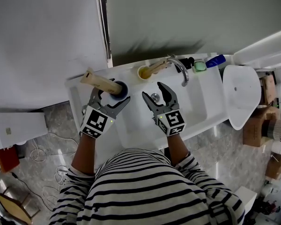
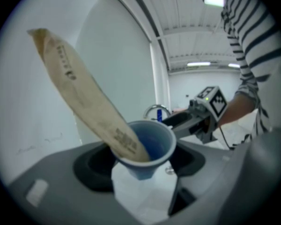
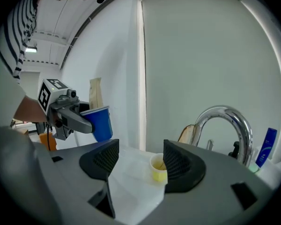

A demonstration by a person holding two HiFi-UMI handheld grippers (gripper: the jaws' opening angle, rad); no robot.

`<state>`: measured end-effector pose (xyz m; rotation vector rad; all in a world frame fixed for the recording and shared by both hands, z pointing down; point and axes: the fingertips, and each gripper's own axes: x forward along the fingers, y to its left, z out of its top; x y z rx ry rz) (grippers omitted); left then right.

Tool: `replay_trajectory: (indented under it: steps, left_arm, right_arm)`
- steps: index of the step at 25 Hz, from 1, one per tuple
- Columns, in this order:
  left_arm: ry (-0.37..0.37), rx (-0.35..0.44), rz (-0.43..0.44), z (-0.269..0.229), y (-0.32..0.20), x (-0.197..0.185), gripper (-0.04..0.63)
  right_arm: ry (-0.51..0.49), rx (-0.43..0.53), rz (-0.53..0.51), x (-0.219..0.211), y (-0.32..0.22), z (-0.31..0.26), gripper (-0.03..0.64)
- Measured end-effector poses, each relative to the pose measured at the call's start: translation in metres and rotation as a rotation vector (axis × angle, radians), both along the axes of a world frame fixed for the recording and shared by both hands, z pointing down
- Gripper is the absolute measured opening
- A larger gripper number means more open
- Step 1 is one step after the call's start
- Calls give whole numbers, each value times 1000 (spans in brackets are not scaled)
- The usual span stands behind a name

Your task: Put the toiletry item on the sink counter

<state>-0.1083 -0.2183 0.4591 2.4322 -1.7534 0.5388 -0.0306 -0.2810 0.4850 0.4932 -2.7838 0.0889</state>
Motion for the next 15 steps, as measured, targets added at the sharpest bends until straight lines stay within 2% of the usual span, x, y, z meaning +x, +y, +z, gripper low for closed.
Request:
replay_trajectory:
  steps: [4,7,15]
  left_arm:
    - [-8,-4,6,4,-6,-3,347]
    - [-9,-9,9,7,-12,-6,346]
    - [-7,-25,12,22,-25,-13,347]
  right_arm:
    - [-10,6,-1,0,-1,-5,294]
    - [-7,10,7,2,-3,-3,198]
    - [5,13,14,3,-8,3,64]
